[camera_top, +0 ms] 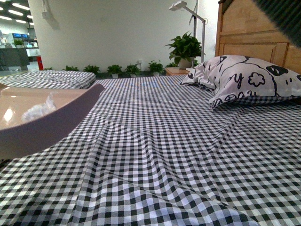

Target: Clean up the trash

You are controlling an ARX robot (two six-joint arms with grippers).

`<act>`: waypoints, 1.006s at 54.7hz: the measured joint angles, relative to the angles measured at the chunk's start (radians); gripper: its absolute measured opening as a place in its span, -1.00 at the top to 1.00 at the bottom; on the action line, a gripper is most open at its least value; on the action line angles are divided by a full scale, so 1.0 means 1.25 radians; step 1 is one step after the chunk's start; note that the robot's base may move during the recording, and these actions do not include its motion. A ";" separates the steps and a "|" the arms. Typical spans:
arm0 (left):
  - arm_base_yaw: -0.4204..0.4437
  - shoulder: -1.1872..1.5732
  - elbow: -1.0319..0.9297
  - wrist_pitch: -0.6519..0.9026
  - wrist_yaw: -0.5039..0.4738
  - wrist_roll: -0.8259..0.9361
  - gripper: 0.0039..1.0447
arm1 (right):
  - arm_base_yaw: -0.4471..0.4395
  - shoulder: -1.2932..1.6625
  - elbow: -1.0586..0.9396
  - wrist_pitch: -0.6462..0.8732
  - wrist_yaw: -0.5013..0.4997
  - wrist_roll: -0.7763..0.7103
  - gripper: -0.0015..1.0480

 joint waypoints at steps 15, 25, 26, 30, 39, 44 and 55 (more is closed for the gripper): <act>-0.079 -0.144 -0.015 -0.009 -0.138 -0.012 0.48 | -0.083 -0.134 -0.061 -0.030 -0.128 0.035 0.61; -0.170 -0.253 -0.018 -0.089 -0.238 -0.046 0.48 | -0.118 -0.238 -0.073 -0.059 -0.204 0.097 0.61; -0.188 -0.271 -0.022 -0.098 -0.257 -0.049 0.48 | -0.114 -0.247 -0.076 -0.062 -0.196 0.107 0.61; -0.231 -0.319 -0.030 -0.137 -0.299 -0.064 0.48 | -0.076 -0.287 -0.080 -0.078 -0.144 0.152 0.61; -0.263 -0.405 -0.043 -0.216 -0.331 -0.092 0.48 | 0.063 -0.347 -0.080 -0.119 0.017 0.231 0.61; -0.228 -0.430 -0.047 -0.231 -0.305 -0.109 0.48 | 0.145 -0.356 -0.080 -0.125 0.108 0.271 0.61; -0.108 -0.450 -0.066 -0.225 -0.252 -0.139 0.48 | 0.194 -0.356 -0.080 -0.131 0.201 0.326 0.61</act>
